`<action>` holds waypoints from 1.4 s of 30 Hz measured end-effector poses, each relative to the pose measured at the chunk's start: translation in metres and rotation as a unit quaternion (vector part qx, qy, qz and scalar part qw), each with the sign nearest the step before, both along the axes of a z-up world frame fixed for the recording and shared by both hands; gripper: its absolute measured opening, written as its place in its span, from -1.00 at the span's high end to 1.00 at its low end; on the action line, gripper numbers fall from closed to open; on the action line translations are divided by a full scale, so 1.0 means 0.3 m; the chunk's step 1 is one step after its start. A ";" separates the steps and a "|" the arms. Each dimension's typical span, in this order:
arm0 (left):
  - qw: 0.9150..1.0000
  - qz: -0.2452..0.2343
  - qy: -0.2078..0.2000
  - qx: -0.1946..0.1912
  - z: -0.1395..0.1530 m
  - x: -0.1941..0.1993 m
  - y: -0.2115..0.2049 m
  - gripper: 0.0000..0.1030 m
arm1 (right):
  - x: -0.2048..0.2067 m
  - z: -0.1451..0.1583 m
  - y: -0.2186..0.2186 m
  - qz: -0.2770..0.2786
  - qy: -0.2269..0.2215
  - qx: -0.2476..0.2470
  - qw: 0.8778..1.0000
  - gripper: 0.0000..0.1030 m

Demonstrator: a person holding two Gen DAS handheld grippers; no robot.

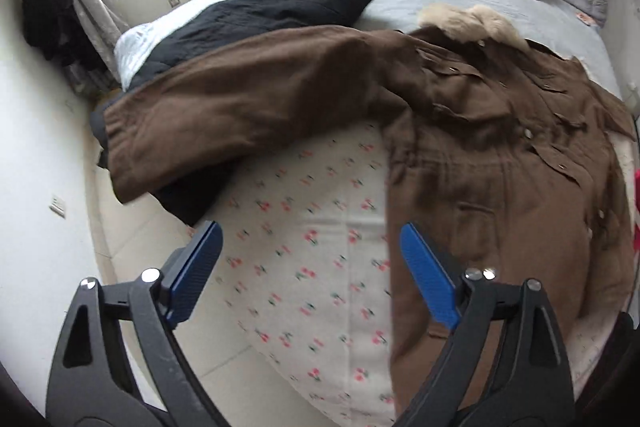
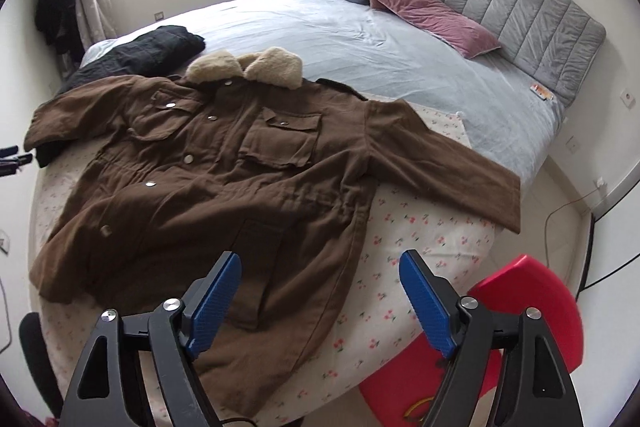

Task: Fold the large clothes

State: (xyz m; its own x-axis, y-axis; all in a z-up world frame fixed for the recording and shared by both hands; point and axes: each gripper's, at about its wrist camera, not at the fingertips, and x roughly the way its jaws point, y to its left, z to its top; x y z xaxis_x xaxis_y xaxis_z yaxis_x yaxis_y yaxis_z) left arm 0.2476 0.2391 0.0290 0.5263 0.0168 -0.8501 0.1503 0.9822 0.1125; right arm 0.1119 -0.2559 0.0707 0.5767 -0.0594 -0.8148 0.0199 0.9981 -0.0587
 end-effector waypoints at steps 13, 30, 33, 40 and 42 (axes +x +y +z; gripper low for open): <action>0.964 -0.020 0.126 -0.233 -0.336 -0.283 0.016 -0.85 | -0.213 -0.477 -0.012 -0.020 0.084 0.264 0.961 -0.71; 0.882 -0.051 0.178 -0.433 -0.426 -0.396 -0.049 0.71 | -0.136 -0.626 0.116 -0.027 0.059 0.392 0.918 0.62; 0.876 -0.056 0.144 -0.457 -0.315 -0.446 -0.034 0.79 | -0.187 -0.467 0.069 -0.019 -0.002 0.419 0.908 0.68; 0.855 -0.068 0.060 -0.511 0.000 -0.483 0.059 0.81 | -0.344 -0.067 -0.161 -0.048 -0.134 0.402 0.904 0.71; 0.873 -0.065 0.067 -0.479 0.013 -0.503 0.043 0.81 | -0.360 -0.055 -0.211 -0.070 -0.129 0.387 0.910 0.71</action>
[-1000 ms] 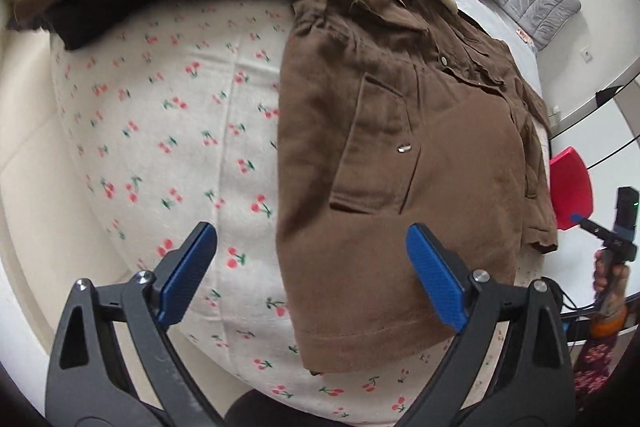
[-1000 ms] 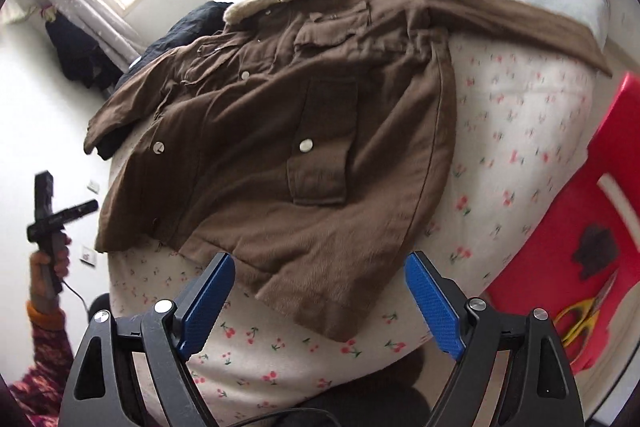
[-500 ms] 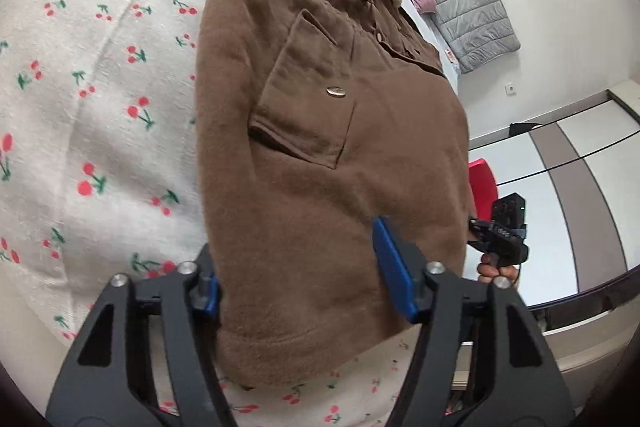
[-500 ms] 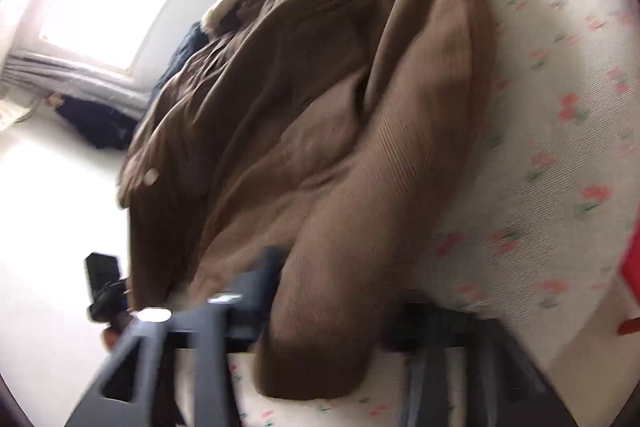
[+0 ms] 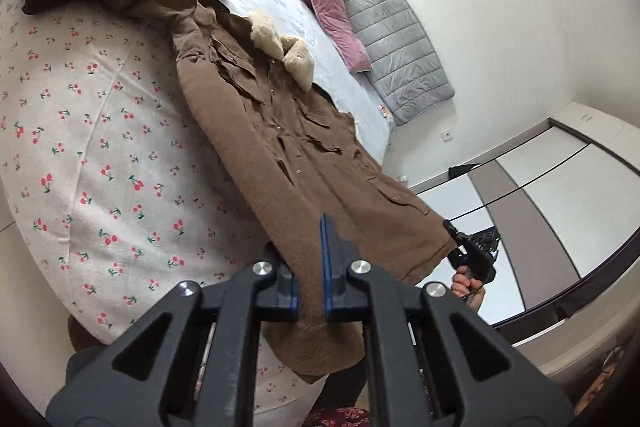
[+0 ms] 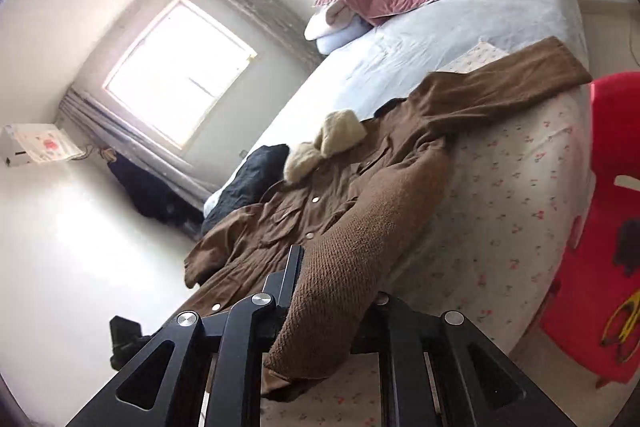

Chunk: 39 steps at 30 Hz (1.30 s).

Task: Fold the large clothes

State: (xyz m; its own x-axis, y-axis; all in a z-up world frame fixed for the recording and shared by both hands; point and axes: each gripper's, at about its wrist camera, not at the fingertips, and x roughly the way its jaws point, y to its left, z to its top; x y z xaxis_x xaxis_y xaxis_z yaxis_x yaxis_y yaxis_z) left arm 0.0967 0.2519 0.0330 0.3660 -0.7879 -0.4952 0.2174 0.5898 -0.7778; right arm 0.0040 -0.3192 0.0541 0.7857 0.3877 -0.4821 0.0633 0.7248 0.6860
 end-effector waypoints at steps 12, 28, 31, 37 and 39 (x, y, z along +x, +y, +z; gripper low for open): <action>0.965 0.020 0.121 0.233 -0.319 -0.091 0.069 0.00 | -0.011 -0.427 -0.088 -0.017 0.286 -0.210 0.935 0.36; 0.942 0.009 -0.060 0.330 0.147 0.458 -0.345 -0.60 | 0.468 0.061 0.146 0.048 0.146 -0.245 0.957 -0.39; 0.928 0.019 -0.096 0.360 0.220 0.619 -0.436 -0.65 | 0.630 0.120 0.200 0.055 0.140 -0.263 0.953 -0.46; 0.910 0.009 -0.114 0.400 0.196 1.059 -0.659 -0.65 | 1.065 0.119 0.319 0.071 0.148 -0.301 0.939 -0.48; 0.902 0.005 -0.116 0.415 0.144 1.214 -0.733 -0.65 | 1.215 0.085 0.347 0.082 0.150 -0.304 0.937 -0.48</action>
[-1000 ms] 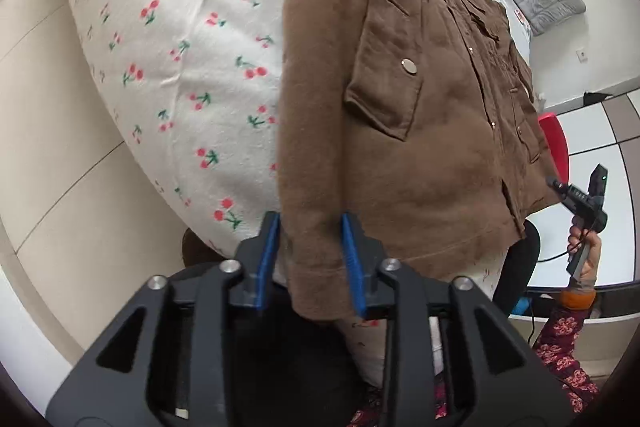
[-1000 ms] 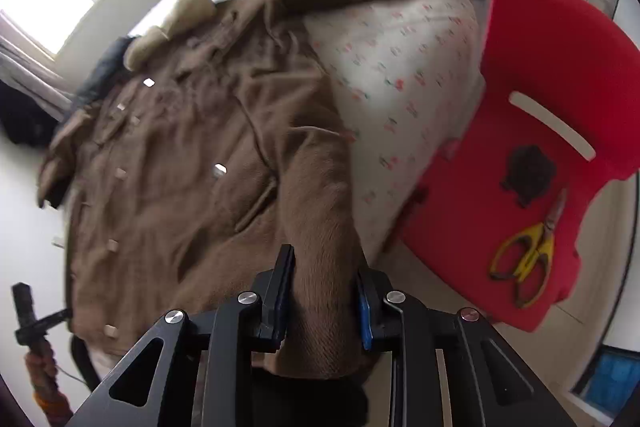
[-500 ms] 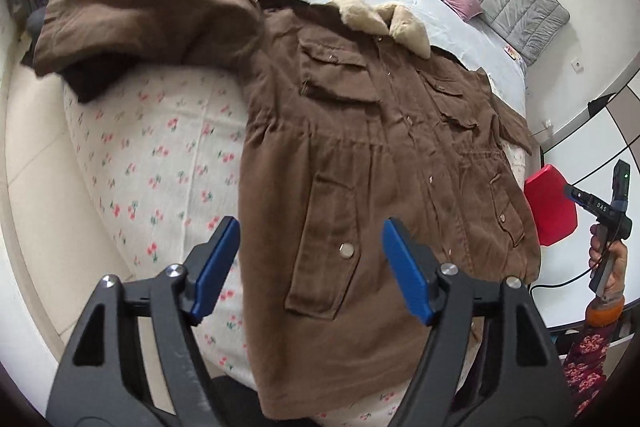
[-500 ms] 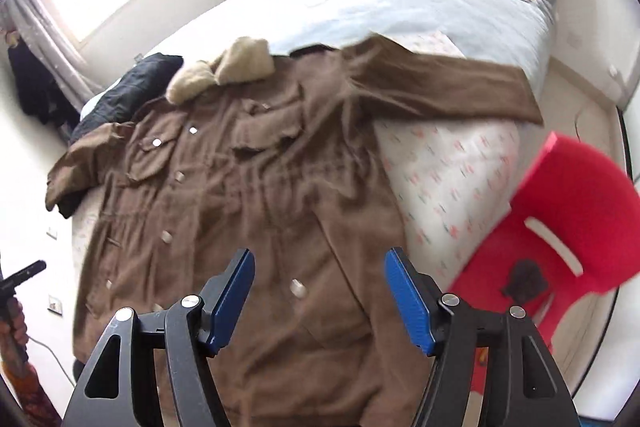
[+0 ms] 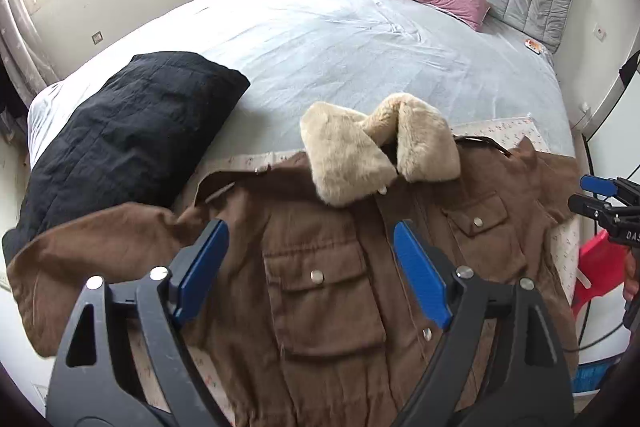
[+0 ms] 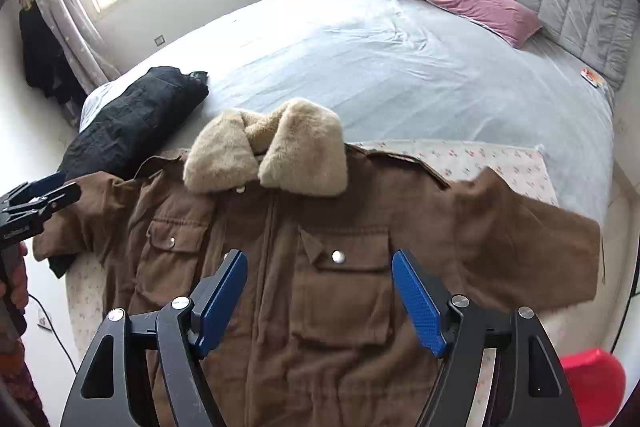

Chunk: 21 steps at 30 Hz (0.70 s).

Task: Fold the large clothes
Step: 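Grasp the fur collar with both tools and straighten it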

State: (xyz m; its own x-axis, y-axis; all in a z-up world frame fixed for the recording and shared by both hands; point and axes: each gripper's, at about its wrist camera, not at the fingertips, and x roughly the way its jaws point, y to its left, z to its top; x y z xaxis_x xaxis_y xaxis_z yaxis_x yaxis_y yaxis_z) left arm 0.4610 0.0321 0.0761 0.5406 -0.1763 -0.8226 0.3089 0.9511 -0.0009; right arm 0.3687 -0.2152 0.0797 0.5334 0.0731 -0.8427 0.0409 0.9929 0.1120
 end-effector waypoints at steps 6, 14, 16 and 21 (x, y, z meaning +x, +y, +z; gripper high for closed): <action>0.999 0.011 -0.014 0.044 -0.216 0.399 -0.157 -0.61 | 0.440 -0.157 0.091 0.040 -0.024 -0.023 0.999 -0.48; 0.998 -0.004 0.049 -0.031 -0.488 0.625 -0.241 -0.15 | 0.810 -0.432 0.137 0.061 -0.019 -0.058 0.996 -0.46; 0.994 -0.005 0.088 -0.066 -0.547 0.618 -0.216 0.37 | 0.830 -0.506 0.126 0.058 -0.016 -0.063 0.996 0.08; 0.979 -0.002 0.021 -0.203 -0.465 0.476 -0.048 0.72 | 0.736 -0.524 0.056 0.018 -0.079 -0.021 0.996 0.72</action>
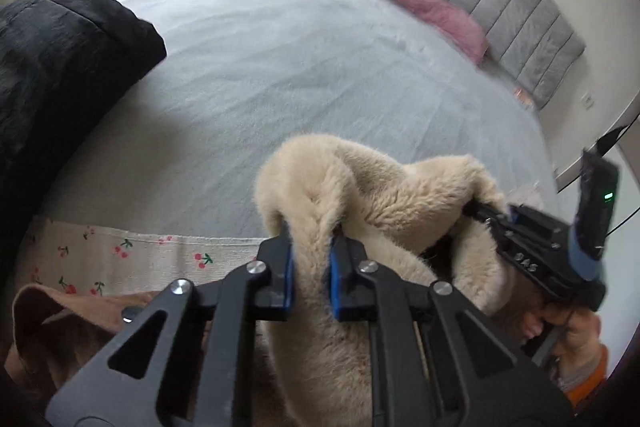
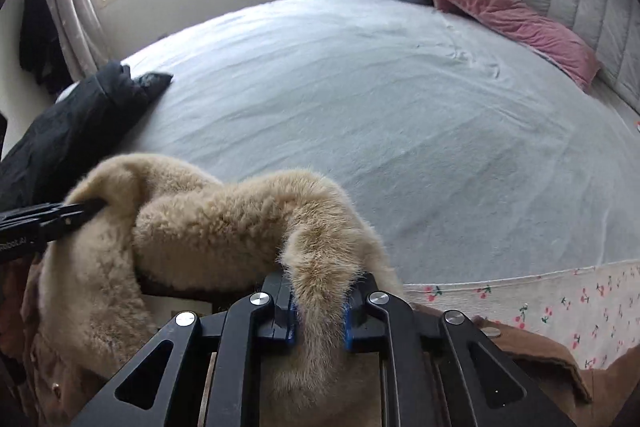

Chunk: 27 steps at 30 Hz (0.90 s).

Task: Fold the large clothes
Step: 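Grasp the fur collar with both tools and straighten it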

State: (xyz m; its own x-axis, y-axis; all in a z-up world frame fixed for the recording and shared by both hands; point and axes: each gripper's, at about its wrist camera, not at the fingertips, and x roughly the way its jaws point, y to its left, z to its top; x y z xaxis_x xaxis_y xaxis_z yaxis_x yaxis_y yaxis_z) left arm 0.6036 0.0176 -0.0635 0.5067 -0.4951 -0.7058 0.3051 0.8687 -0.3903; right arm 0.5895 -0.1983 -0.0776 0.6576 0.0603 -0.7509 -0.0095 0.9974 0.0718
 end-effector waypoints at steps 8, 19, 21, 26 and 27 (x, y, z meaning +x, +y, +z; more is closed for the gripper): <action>0.997 0.065 -0.022 0.046 -0.118 -0.004 -0.022 0.16 | 0.094 -0.067 0.020 -0.075 -0.013 -0.008 0.997 0.42; 0.995 -0.021 -0.090 0.044 0.055 -0.260 -0.048 0.10 | -0.187 0.072 -0.032 0.003 -0.054 0.048 0.997 0.08; 0.994 -0.052 -0.070 0.066 -0.020 -0.253 -0.117 0.47 | -0.182 0.012 0.011 0.026 -0.029 0.035 0.999 0.39; 0.990 -0.025 -0.085 0.113 -0.157 -0.148 -0.173 0.61 | -0.025 -0.132 0.067 -0.001 0.003 0.006 1.000 0.56; 0.988 -0.022 -0.089 0.121 -0.153 -0.139 -0.181 0.61 | -0.007 -0.129 0.077 -0.009 0.000 -0.005 1.000 0.56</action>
State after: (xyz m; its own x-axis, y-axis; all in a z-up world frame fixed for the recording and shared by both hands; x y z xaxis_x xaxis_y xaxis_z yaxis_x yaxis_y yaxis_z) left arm 0.5620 -0.0367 -0.1093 0.6149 -0.3476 -0.7079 0.3901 0.9142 -0.1101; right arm 0.5875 -0.1753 -0.1162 0.6582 0.0409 -0.7517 0.0079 0.9981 0.0612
